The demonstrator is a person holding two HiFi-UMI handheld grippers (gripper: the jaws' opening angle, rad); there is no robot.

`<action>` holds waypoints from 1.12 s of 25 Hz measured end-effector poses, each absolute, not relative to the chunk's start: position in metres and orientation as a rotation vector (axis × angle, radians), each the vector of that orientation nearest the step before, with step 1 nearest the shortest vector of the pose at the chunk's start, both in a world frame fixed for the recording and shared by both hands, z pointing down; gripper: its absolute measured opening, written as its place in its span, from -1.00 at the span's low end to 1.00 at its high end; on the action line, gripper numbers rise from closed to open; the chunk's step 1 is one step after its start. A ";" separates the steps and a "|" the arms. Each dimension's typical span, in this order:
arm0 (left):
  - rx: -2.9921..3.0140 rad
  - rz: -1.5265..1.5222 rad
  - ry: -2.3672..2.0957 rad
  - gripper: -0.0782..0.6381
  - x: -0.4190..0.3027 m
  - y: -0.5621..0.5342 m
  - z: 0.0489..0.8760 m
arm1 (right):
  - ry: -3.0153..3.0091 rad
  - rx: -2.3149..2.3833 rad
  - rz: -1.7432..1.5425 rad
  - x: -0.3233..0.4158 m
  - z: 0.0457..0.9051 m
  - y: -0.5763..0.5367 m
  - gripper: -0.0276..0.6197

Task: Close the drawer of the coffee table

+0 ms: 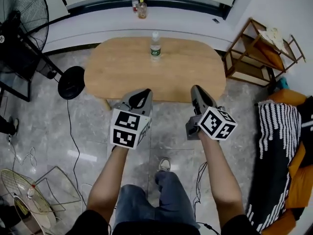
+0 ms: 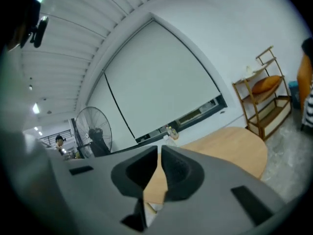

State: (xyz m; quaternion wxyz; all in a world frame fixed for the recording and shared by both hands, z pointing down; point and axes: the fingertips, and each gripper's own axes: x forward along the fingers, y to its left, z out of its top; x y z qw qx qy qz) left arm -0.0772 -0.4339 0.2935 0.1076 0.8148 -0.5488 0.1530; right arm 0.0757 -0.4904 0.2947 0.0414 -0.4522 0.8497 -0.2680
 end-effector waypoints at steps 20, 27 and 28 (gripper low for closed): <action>2.418 0.387 -1.713 -0.78 -0.092 -0.394 0.063 | 3.007 -1.380 -0.231 0.046 0.043 -0.434 -0.91; 2.448 0.360 -1.742 -0.78 -0.089 -0.405 0.042 | 2.986 -1.348 -0.196 0.046 0.026 -0.442 -0.91; 2.448 0.359 -1.746 -0.78 -0.088 -0.405 0.040 | 2.989 -1.342 -0.189 0.045 0.023 -0.443 -0.90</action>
